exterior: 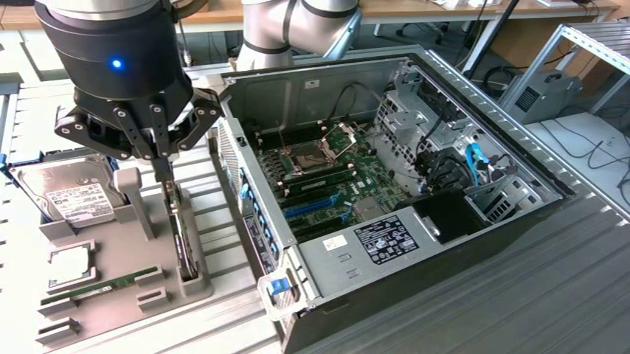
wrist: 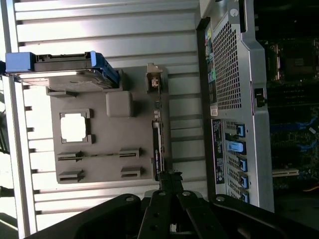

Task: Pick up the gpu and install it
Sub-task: 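Reach for the gpu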

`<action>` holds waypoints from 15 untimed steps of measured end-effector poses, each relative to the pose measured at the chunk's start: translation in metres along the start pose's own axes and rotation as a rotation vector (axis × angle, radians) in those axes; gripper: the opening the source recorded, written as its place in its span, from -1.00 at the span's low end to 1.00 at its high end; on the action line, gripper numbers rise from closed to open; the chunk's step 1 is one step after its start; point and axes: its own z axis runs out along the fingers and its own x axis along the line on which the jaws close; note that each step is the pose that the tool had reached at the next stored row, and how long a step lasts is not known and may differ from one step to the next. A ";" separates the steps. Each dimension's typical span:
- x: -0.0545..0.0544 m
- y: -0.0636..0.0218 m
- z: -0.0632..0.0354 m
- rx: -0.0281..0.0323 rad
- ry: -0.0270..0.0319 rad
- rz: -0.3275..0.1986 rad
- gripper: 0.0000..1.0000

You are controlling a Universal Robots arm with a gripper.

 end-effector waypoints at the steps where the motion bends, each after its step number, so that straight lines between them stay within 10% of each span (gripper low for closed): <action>1: 0.000 -0.0006 0.0000 0.0000 0.0000 0.000 -0.79; 15: 0.000 -0.0050 -0.0002 0.0001 0.0001 0.000 -0.79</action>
